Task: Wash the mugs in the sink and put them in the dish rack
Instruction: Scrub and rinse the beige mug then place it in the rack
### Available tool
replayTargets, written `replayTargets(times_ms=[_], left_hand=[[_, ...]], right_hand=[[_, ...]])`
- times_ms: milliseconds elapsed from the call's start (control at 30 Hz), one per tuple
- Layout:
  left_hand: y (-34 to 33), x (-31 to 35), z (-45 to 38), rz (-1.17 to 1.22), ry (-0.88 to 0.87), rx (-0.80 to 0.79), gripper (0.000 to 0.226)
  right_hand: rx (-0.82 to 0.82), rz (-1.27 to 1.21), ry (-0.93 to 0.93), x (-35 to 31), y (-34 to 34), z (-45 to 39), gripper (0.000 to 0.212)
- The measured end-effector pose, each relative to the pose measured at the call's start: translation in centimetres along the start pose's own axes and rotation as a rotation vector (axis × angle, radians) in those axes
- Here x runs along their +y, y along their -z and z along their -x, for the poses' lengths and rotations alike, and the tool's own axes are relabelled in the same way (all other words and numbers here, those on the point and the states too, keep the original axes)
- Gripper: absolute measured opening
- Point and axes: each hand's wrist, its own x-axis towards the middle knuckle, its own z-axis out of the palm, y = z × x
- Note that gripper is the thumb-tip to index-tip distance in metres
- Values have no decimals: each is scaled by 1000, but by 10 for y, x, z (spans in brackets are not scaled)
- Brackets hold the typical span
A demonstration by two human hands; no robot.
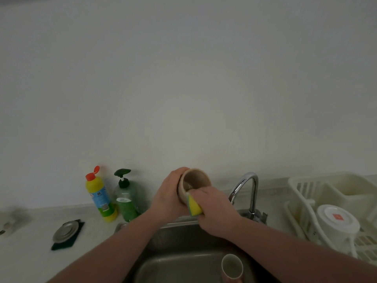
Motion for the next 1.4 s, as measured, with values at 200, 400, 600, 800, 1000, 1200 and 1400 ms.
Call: replayTargets(times_ms=[200, 400, 600, 800, 1000, 1200, 1400], left_hand=[[-11, -4, 3, -73, 12, 38, 73], [17, 1, 2, -56, -69, -135, 89], [18, 1, 0, -86, -108, -185, 87], [16, -1, -1, 19, 11, -143, 80], [11, 1, 10, 103, 163, -103, 79], [8, -14, 24, 257, 373, -75, 78], [-1, -24, 47, 433, 601, -37, 71]], right_hand=[[-179, 21, 18, 2, 9, -4, 47], [-475, 212, 260, 20, 31, -8, 51], [-383, 389, 418, 25, 27, -6, 56], [-161, 440, 413, 39, 17, 1, 62], [-132, 316, 282, 41, 5, 7, 91], [-53, 74, 24, 34, -6, 13, 82], [-128, -282, -210, 41, -31, 18, 77]])
